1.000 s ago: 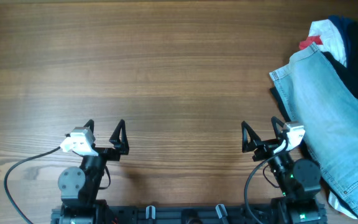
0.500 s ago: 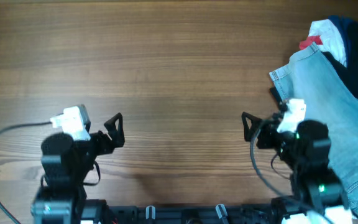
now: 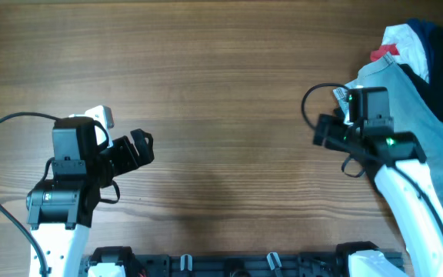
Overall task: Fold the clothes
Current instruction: 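Reach the right gripper into the clothes pile and grasp the denim shorts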
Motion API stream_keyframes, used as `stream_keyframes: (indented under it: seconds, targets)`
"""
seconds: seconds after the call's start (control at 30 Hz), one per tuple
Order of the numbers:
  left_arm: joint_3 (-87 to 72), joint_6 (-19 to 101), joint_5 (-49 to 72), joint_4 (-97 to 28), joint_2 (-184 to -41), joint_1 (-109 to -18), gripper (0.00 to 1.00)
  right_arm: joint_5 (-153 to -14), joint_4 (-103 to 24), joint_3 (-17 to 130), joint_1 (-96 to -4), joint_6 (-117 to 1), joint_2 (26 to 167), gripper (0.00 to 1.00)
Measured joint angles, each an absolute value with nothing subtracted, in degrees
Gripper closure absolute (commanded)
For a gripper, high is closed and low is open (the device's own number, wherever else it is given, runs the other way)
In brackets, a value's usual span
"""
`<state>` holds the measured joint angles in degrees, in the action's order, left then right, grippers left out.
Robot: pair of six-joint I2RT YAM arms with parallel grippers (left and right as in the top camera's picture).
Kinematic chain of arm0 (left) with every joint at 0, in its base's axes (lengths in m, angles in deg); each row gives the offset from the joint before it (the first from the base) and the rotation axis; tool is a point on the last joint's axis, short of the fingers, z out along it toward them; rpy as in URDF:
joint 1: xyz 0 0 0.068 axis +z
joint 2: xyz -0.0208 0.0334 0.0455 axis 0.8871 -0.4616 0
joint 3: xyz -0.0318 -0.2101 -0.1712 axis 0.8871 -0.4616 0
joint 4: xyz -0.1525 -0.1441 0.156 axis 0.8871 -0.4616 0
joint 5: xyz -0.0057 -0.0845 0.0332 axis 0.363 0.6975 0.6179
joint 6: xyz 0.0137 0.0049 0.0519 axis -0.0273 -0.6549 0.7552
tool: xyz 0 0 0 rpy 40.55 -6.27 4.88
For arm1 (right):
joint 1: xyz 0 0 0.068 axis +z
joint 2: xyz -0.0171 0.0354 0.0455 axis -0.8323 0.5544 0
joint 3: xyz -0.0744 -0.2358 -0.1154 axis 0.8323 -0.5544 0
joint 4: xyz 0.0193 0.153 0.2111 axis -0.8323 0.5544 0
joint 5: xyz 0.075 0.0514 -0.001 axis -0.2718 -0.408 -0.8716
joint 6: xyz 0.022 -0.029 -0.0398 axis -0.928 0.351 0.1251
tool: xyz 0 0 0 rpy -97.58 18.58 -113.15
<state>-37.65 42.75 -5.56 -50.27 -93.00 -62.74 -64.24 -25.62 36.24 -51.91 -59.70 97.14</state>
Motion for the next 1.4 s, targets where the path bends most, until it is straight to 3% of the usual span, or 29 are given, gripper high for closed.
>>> stream_keyframes:
  seconds: [0.3, 0.67, 0.83, 0.87, 0.93, 0.97, 1.0, 1.4]
  targets:
    - [-37.6, 42.8, -5.6, -50.3, -93.0, -62.7, 0.00, -57.1, -25.4, 36.3, -64.6, -62.9, 111.8, 0.08]
    - [-37.6, 42.7, -5.6, -50.3, -93.0, -62.7, 0.00, -56.9, -31.1, 36.3, -69.4, -63.6, 117.8, 0.41]
    - [-37.6, 42.7, -5.6, -50.3, -93.0, -62.7, 0.00, -56.9, -31.9, 36.3, -69.4, -63.5, 119.3, 0.41]
    - [-37.6, 42.7, -5.6, -50.3, -93.0, -62.7, 0.00, -56.9, -32.0, 36.3, -69.4, -63.5, 120.2, 0.44]
    - [-37.6, 42.7, -5.6, -50.3, -93.0, -62.7, 0.00, -56.9, -32.0, 36.3, -69.4, -63.5, 121.9, 0.71]
    - [-37.6, 42.7, -5.6, -50.3, -93.0, -62.7, 0.00, -56.9, -32.0, 36.3, -69.4, -63.4, 122.6, 0.91]
    - [-37.6, 42.7, -5.6, -50.3, -93.0, -62.7, 0.00, -56.7, -32.0, 36.3, -69.4, -63.6, 122.9, 0.96]
    - [-37.6, 42.7, -5.6, -50.3, -93.0, -62.7, 0.00, -61.1, -24.2, 42.9, -69.8, -60.5, 115.0, 0.96]
